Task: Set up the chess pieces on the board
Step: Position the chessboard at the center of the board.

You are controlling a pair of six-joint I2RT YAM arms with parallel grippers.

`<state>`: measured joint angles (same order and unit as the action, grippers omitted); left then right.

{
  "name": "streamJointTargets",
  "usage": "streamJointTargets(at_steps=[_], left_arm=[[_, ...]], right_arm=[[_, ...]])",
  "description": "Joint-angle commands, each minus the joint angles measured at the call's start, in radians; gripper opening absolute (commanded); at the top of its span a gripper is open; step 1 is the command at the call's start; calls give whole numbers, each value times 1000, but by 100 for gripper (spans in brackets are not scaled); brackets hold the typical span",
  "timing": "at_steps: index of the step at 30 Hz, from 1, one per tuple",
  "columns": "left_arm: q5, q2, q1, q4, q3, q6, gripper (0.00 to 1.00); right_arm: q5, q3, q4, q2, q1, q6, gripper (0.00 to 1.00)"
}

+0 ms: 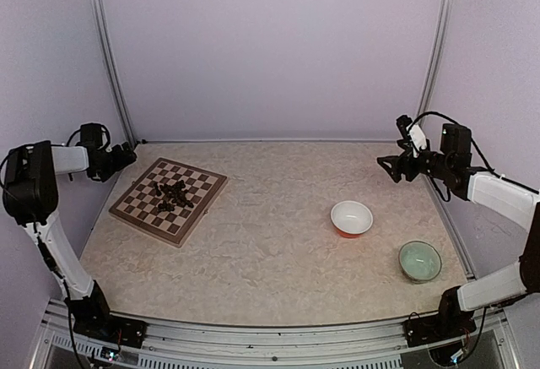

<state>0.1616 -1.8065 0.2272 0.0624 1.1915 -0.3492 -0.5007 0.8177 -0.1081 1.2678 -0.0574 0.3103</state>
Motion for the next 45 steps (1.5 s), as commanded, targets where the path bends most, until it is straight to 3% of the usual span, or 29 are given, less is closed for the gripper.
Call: streamJointTargets(at_steps=[1,18,24,32,45], left_arm=[[80,-54,12,25,32,-10,99],[-54,-142,-61,149,34,47,99],[5,-145,-75,199,26,46,99],[18,-110,-174,281,-14,37,97],[64,97,-378,285,-308,-63,92]], right_arm=[[-73,-12,27,-21,-15,28,94],[-136,-12,63,-45,-16,72,92],[-166,1,91,-45,-16,86,90],[-178,1,101,-67,-16,95,90],[-221,11,128,-28,-16,99,89]])
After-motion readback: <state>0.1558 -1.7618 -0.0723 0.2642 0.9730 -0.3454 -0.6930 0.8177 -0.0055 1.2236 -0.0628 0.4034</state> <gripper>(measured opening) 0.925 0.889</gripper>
